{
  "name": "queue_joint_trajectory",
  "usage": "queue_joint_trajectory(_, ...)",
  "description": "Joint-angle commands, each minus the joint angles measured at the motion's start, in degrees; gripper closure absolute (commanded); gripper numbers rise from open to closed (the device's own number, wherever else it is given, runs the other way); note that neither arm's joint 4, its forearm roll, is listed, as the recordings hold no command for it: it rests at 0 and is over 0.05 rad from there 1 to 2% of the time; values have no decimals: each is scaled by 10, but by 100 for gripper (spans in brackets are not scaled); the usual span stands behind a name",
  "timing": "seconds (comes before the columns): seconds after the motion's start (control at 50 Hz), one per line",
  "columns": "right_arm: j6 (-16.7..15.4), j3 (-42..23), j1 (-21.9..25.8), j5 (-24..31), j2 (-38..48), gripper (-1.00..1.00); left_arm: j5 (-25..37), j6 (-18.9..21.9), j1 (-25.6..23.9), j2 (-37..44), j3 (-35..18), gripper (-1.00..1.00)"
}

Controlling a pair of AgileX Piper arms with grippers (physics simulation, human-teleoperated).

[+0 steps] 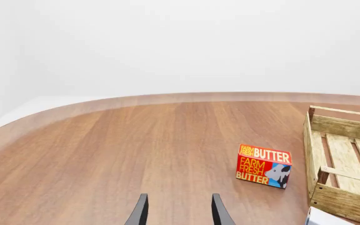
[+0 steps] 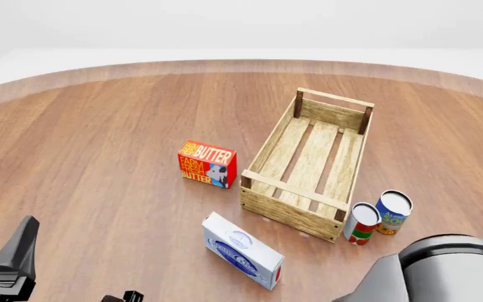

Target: Pick up the ketchup, and put it in the wooden tray.

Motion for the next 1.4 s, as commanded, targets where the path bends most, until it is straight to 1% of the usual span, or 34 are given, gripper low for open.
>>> queue_joint_trajectory(0.02,9,41,-11,-19,-33,100,0,0,0,0,0,-100)
queue_joint_trajectory(0.18,12,65,-23,-32,-46,100,0,0,0,0,0,-100)
queue_joint_trajectory(0.36,8,104,-58,-46,-72,100,0,0,0,0,0,-100)
queue_joint_trajectory(0.6,6,134,-90,-33,-120,100,0,0,0,0,0,-100)
queue_joint_trajectory(0.78,-11,117,-112,32,-178,100,0,0,0,0,0,-100)
queue_joint_trajectory(0.86,-12,107,-125,49,-187,100,0,0,0,0,0,-100)
queue_joint_trajectory(0.88,-11,103,-130,55,-189,100,0,0,0,0,0,-100)
queue_joint_trajectory(0.9,-2,95,-139,67,-189,100,0,0,0,0,0,-100)
queue_joint_trajectory(0.96,2,82,-145,82,-193,100,0,0,0,0,0,-100)
queue_joint_trajectory(1.04,7,69,-148,93,-193,100,0,0,0,0,0,-100)
queue_joint_trajectory(1.18,22,38,-157,137,-199,100,0,0,0,0,0,-100)
queue_joint_trajectory(1.26,14,36,-166,146,-211,100,0,0,0,0,0,-100)
queue_joint_trajectory(1.28,23,34,-171,153,-219,100,0,0,0,0,0,-100)
queue_joint_trajectory(1.3,23,34,-171,153,-219,100,0,0,0,0,0,-100)
queue_joint_trajectory(1.32,32,38,-176,152,-229,100,0,0,0,0,0,-100)
queue_joint_trajectory(1.36,30,35,-181,162,-234,100,0,0,0,0,0,-100)
queue_joint_trajectory(1.4,14,37,-201,169,-238,100,0,0,0,0,0,-100)
